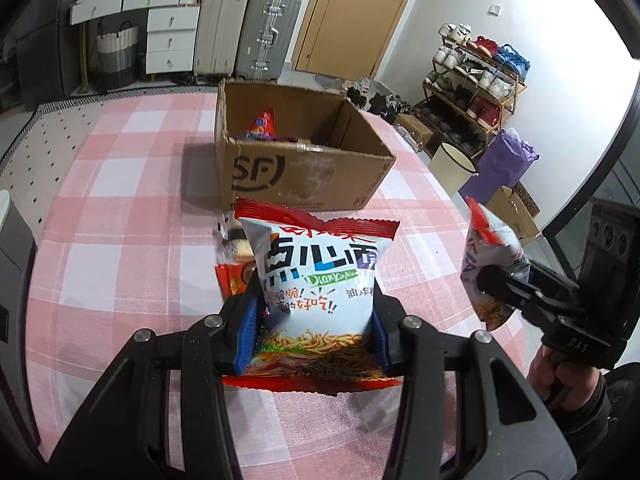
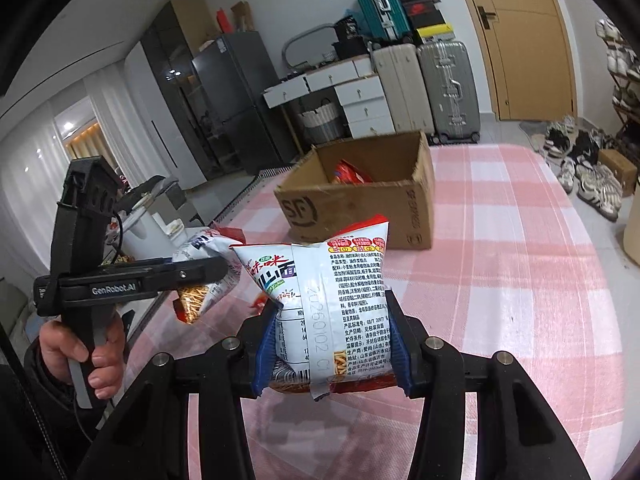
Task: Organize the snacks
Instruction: 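Carry both noodle bags over the box with the left and right tools, then open both tools to drop the noodle bags into the box, then withdraw both tools from the box back over the remaining snacks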
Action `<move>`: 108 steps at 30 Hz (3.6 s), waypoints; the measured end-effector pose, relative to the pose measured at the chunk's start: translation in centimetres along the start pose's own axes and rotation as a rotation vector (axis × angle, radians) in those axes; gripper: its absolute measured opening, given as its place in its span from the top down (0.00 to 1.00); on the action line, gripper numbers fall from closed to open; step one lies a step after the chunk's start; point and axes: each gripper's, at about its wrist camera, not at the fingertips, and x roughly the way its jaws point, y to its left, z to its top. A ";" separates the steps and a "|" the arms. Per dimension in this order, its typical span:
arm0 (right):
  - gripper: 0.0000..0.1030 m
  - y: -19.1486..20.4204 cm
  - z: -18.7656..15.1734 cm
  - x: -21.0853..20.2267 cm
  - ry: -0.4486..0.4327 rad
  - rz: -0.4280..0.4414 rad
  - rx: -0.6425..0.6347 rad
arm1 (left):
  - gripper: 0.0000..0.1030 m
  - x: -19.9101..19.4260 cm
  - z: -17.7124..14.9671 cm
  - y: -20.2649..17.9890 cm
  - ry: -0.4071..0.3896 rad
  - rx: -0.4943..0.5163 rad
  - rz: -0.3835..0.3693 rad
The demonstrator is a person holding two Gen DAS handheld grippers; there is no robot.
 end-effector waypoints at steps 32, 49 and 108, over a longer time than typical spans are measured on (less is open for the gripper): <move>0.54 2.5 15.3 0.8 -0.112 -0.006 -0.109 | 0.59 -4.3 12.3 0.6 -0.064 0.066 0.005; 0.54 -0.5 19.7 7.1 -0.097 -0.009 -0.094 | 0.59 4.7 20.8 1.9 -0.023 0.003 0.026; 0.24 -1.2 14.1 5.3 -0.108 -0.036 -0.097 | 0.17 5.3 16.7 -1.3 -0.083 0.079 0.128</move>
